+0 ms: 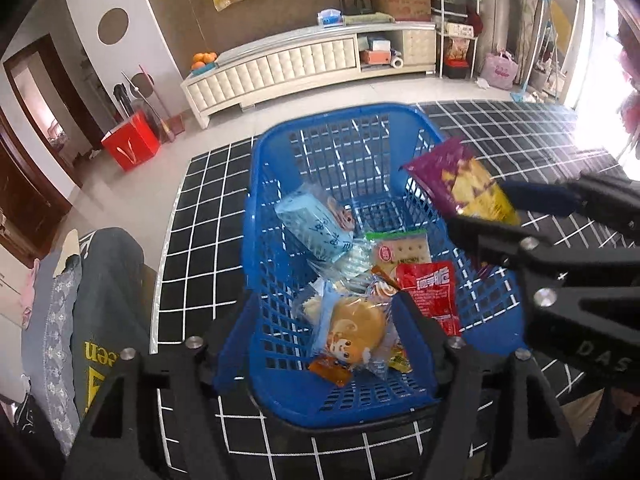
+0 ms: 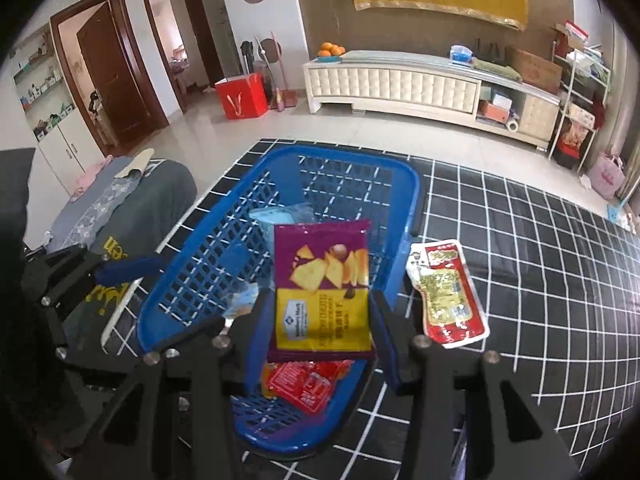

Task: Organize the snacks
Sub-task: 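Open both tools to release the bun and chip bag into the basket, then move the left tool toward the red-and-yellow snack pouch on the mat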

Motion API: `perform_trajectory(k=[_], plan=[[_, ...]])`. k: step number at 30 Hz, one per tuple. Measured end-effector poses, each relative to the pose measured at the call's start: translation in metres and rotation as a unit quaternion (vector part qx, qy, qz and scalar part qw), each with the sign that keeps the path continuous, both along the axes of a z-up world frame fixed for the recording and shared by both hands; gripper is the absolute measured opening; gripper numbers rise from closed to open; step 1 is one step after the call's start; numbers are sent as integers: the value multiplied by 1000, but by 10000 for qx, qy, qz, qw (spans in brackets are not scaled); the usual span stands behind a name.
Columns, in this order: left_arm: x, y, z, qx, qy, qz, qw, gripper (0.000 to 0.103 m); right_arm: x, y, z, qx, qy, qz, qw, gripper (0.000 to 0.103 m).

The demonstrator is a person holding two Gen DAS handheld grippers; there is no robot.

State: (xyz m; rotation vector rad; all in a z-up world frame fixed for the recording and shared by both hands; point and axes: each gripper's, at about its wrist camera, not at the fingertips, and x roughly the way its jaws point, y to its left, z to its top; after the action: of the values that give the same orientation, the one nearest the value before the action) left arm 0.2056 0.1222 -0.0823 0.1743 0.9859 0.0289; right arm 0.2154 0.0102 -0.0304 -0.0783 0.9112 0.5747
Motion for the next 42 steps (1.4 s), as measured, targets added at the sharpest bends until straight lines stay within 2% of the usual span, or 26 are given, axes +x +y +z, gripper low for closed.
perform_trajectory(k=[5,10,15,20,25,35,42], plan=[[-2,11,4,-128,-41,144,9998,69,3,5,-2,23,185,26,9998,52],[-4,25,0,-456,22,318,9985,69,8,21,-11,-168,406,165,9989,52],[-8,31,-4,-310,51,450,9985,69,8,23,-18,-283,467,122,9984,53],[-10,36,-6,-402,122,545,9976,69,11,16,-19,-136,578,30,9982,62],[-14,33,-2,-331,59,488,9982,69,7,14,-9,-161,361,-52,9992,76],[-24,23,21,-458,-50,570,9973,69,-6,-12,25,69,31,-255,9996,81],[-29,-2,45,-484,-333,528,9969,70,-17,-43,43,88,-115,-358,9993,81]])
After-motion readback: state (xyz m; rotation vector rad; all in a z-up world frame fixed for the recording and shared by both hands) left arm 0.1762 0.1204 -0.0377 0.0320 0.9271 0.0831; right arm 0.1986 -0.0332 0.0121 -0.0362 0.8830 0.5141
